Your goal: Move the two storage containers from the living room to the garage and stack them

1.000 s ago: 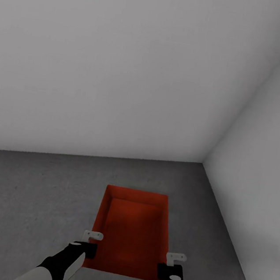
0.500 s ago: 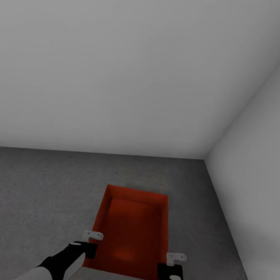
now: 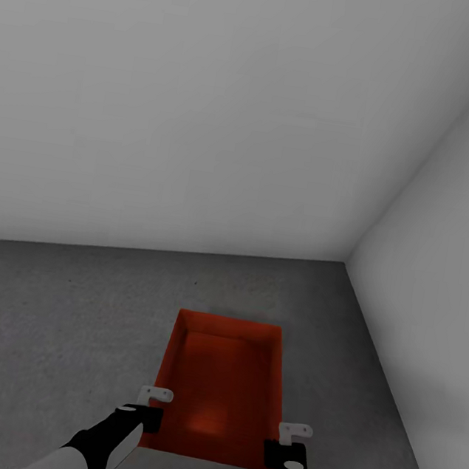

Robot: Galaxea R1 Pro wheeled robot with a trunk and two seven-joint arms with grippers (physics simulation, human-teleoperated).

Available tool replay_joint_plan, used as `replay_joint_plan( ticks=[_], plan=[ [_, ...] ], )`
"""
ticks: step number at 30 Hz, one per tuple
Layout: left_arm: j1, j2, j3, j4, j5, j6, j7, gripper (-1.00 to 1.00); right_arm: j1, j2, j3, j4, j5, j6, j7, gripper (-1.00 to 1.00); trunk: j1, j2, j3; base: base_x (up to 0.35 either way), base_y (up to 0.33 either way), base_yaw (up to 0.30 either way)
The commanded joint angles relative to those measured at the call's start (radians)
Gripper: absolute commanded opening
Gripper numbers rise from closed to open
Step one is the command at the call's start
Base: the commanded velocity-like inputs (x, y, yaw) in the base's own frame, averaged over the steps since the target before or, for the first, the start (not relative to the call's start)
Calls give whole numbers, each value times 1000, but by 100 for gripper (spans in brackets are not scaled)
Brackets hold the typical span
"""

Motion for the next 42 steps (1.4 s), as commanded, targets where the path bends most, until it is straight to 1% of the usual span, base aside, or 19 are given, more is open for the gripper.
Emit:
replay_joint_plan(
  ticks=[1,8,33,42],
  plan=[
    [-1,2,-33,-6,17,0,2,-100,0,-20,2,0,-29,28,-3,-100,4,-8,-6,0,0,0],
    [-1,2,-33,-6,17,0,3,-100,0,-20,2,0,-29,28,-2,-100,31,-57,-38,0,0,0],
    [0,0,-33,-7,15,-2,14,-100,0,-20,1,0,-29,28,-2,-100,31,-57,-41,0,0,0],
    [0,0,-33,-7,15,-2,14,-100,0,-22,1,0,-29,28,-4,-100,31,-57,-55,0,0,0]
  ],
)
